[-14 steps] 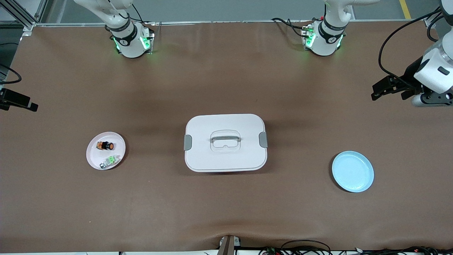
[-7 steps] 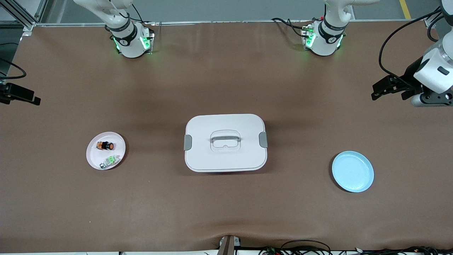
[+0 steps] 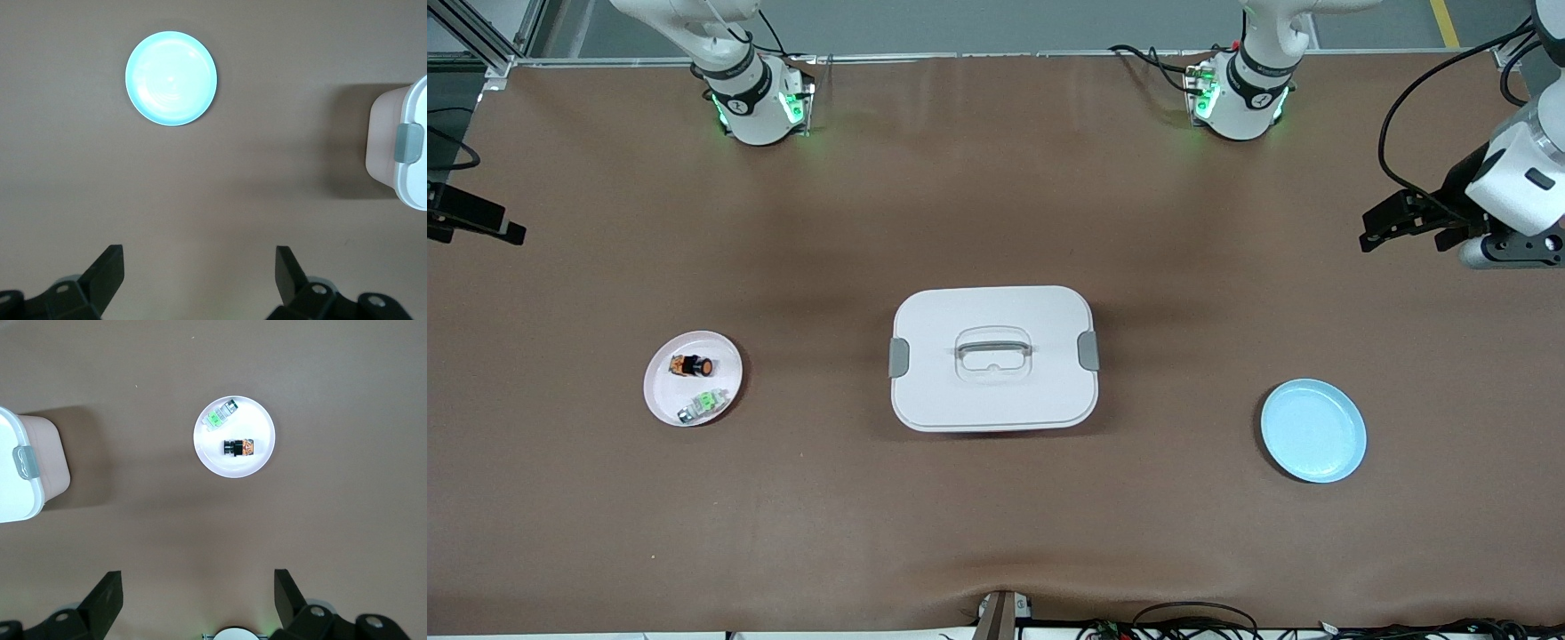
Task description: Transfer orange switch to right arm and place
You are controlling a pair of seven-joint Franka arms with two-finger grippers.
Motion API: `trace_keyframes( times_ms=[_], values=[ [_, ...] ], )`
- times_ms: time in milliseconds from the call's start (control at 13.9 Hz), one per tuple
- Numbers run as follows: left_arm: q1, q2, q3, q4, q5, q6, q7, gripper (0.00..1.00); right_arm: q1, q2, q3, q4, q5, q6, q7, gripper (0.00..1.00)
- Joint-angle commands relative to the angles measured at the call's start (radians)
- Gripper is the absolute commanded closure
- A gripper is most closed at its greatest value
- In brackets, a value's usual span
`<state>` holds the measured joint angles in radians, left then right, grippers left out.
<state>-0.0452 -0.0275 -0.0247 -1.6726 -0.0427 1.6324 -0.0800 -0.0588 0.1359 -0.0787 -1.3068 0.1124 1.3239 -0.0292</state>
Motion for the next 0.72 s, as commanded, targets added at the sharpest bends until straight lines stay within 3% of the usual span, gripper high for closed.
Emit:
trace_keyframes(
  times_ms=[0,215,646],
  values=[
    [0.001,0.008,0.000,0.022,0.018,-0.022,0.016,0.00,0.051,-0.045,-0.003,-0.057,-0.056,0.027,0.003,0.00],
    [0.001,0.008,0.000,0.022,0.018,-0.022,0.014,0.00,0.056,-0.132,-0.003,-0.185,-0.057,0.113,0.003,0.00],
    [-0.002,0.014,0.000,0.021,0.023,-0.049,0.032,0.00,0.051,-0.145,-0.004,-0.204,-0.057,0.112,0.003,0.00]
  ],
)
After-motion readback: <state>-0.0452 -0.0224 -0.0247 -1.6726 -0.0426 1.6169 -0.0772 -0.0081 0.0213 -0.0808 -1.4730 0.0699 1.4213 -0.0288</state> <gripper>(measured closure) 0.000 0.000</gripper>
